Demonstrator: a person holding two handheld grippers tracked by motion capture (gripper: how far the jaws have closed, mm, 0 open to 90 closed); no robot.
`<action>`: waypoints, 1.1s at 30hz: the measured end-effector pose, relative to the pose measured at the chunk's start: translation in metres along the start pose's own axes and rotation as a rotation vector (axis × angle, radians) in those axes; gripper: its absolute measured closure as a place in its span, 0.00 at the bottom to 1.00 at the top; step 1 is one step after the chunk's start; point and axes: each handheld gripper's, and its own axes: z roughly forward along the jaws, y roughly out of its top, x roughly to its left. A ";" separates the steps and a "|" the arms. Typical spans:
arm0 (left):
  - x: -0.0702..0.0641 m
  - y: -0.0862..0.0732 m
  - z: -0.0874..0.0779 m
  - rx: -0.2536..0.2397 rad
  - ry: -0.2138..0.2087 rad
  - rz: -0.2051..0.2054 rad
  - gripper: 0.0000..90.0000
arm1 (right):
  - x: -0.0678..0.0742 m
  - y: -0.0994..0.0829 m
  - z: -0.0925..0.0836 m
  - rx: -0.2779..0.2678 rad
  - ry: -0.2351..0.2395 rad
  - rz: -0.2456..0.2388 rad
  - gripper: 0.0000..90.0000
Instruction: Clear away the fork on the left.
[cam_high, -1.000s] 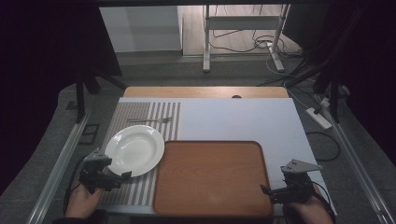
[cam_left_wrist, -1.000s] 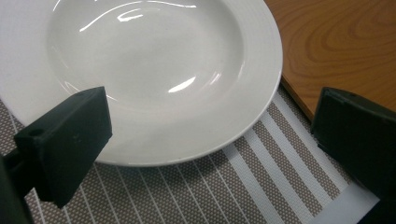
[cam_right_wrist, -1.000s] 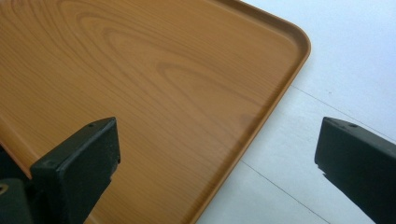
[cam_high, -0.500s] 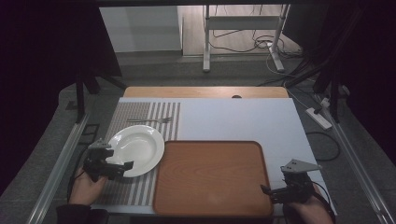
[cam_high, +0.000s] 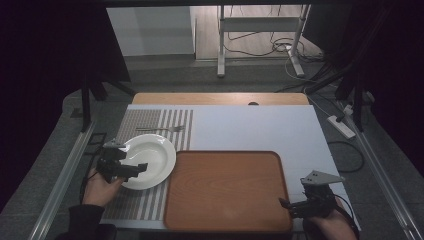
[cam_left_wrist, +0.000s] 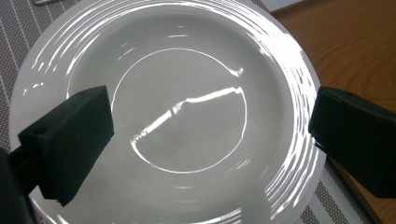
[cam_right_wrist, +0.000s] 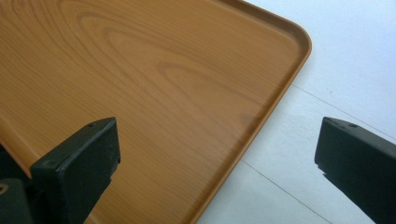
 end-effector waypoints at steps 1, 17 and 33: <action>0.001 0.002 0.001 0.000 -0.002 0.000 0.01 | 0.000 0.000 0.000 0.000 0.000 0.000 0.01; 0.015 0.030 0.021 0.024 -0.005 0.025 0.00 | 0.000 0.000 0.000 0.004 0.001 0.001 0.01; 0.028 0.057 0.041 0.030 0.022 0.056 0.00 | 0.000 0.000 0.000 0.006 0.002 -0.001 0.01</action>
